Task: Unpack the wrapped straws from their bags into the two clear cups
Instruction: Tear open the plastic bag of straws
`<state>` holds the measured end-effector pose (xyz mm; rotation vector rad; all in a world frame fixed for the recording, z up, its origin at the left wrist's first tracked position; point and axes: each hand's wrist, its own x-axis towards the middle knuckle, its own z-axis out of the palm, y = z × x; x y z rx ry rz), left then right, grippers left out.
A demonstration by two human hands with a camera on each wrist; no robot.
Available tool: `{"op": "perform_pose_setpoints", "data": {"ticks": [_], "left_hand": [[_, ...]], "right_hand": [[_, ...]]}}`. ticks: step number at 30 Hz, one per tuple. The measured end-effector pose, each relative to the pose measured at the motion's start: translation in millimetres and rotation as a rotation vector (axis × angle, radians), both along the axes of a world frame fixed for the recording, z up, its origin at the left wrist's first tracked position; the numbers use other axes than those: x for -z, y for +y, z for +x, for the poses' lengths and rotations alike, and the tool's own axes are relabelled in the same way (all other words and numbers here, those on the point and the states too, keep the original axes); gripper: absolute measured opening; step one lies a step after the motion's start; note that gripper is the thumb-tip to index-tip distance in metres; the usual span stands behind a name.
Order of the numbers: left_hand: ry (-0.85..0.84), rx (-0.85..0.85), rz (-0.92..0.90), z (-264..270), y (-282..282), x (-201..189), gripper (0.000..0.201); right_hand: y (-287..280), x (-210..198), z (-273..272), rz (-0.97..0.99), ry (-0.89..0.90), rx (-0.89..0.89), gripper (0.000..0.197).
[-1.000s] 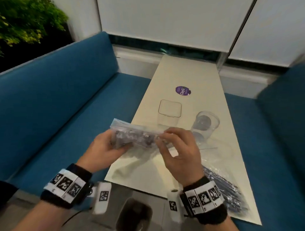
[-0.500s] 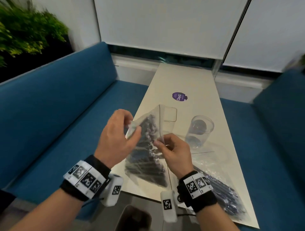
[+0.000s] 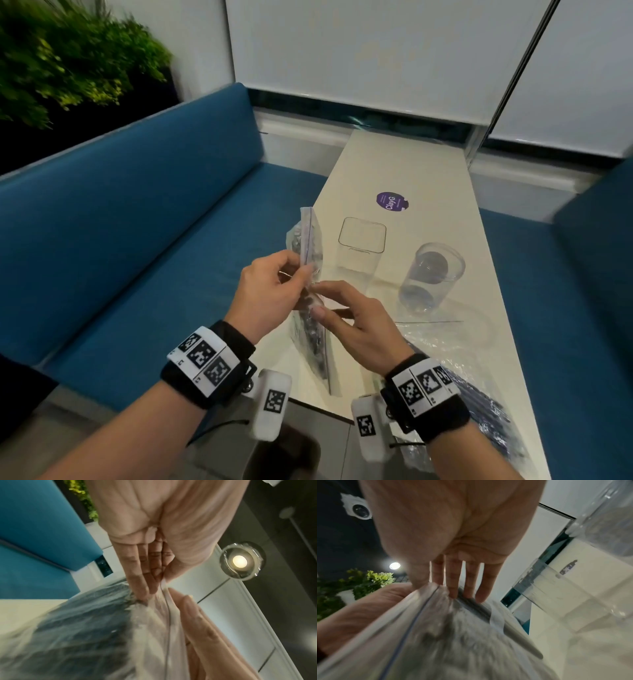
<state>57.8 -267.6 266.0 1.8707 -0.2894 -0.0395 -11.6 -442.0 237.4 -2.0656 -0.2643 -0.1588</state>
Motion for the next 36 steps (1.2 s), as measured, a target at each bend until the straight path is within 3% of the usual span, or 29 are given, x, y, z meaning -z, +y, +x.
{"op": "perform_pose_setpoints", "data": {"ticks": [2,5,7,9,12,16,18,23,28,31,34,36], "left_hand": [[0.011,-0.017,-0.014,2,3,-2,0.016],[0.036,-0.011,-0.023,0,3,-7,0.018],[0.05,0.038,-0.003,-4,2,-12,0.028],[0.048,0.086,0.041,-9,1,-16,0.039],[0.0,0.115,0.124,-9,-2,-13,0.028],[0.047,0.248,0.056,-10,2,-10,0.008],[0.09,0.285,-0.034,-12,3,-10,0.013],[0.076,0.149,-0.101,-16,1,-11,0.01],[0.07,0.169,-0.139,-16,-1,-13,0.011],[0.11,0.173,-0.205,-16,0,-14,0.012],[0.18,0.133,-0.315,-15,1,-12,0.013],[0.195,0.11,-0.353,-16,-1,-11,0.017]], "right_hand": [[-5,-7,3,-0.159,-0.136,0.077,0.022],[-15,-22,14,-0.316,-0.359,0.19,0.032],[-19,-33,21,-0.227,-0.268,0.12,0.029],[-19,-40,26,-0.061,-0.067,0.025,0.022],[-14,-38,31,0.075,0.059,-0.024,0.017],[-18,-36,31,0.136,0.076,-0.028,0.013],[-22,-36,30,0.18,0.098,-0.039,0.006],[-16,-37,23,0.231,0.102,-0.087,0.014],[-9,-38,21,0.396,0.156,0.035,0.007],[-9,-38,20,0.425,0.163,0.006,0.009],[-11,-33,16,0.327,0.151,0.006,0.021],[-9,-29,15,0.214,0.145,0.062,0.017]]}}
